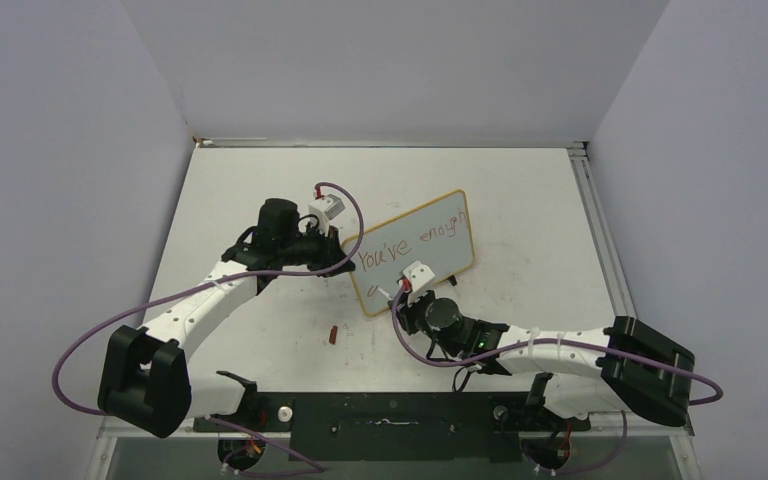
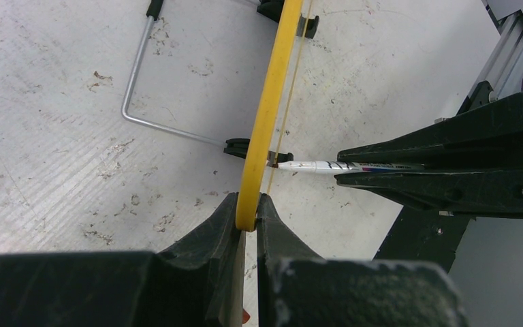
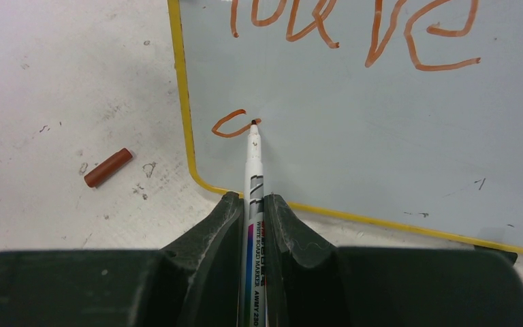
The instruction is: Write a sentence on the whiteboard
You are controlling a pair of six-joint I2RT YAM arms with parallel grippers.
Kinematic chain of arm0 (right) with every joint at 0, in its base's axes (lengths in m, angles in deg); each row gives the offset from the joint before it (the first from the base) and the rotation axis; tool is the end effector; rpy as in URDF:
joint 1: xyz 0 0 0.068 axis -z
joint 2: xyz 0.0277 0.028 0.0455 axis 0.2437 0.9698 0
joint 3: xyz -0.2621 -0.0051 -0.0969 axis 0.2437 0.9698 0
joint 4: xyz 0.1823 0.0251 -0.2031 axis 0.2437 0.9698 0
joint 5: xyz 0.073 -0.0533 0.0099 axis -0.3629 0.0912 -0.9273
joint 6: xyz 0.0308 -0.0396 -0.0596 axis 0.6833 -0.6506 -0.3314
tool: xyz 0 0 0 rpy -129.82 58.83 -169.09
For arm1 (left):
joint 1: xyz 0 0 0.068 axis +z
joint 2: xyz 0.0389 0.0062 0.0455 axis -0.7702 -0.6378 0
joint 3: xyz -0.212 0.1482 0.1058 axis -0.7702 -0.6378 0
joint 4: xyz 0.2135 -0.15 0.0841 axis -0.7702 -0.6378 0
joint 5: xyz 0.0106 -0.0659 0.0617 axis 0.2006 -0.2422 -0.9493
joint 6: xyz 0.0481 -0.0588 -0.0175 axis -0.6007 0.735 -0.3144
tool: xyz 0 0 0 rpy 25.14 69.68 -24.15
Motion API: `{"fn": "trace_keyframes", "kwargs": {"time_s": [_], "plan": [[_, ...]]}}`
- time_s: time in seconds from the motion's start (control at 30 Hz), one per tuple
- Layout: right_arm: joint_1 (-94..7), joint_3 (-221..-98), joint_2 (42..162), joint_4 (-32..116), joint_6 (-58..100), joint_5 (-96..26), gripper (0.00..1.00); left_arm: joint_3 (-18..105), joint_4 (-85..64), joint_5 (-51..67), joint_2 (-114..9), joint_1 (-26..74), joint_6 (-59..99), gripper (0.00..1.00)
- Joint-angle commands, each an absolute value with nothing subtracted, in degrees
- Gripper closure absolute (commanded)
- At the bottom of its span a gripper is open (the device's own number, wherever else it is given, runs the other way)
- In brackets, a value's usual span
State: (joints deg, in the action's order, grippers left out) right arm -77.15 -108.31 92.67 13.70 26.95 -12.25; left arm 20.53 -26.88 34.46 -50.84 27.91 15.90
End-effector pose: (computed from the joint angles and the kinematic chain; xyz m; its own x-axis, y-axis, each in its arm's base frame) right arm 0.1445 0.2451 0.1738 -0.3148 -0.1536 -0.9367 -0.6940 0.7104 0.1168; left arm 0.2669 -0.1515 0.2385 -0.6647 0.1655 -0.7286 0.6475 0.6140 -0.4513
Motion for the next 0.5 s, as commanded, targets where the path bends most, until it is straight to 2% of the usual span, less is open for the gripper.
{"fn": "trace_keyframes", "kwargs": {"time_s": [0.0, 0.47], "plan": [[-77.03, -107.77, 94.10, 10.66, 28.22, -12.91, 0.95, 21.61, -31.20, 31.21, -50.91, 27.87, 14.89, 1.00], [-77.47, -107.60, 94.58, 14.53, 29.04, -10.17, 0.95, 21.62, -31.20, 31.38, -50.83, 27.87, 14.89, 1.00]]}}
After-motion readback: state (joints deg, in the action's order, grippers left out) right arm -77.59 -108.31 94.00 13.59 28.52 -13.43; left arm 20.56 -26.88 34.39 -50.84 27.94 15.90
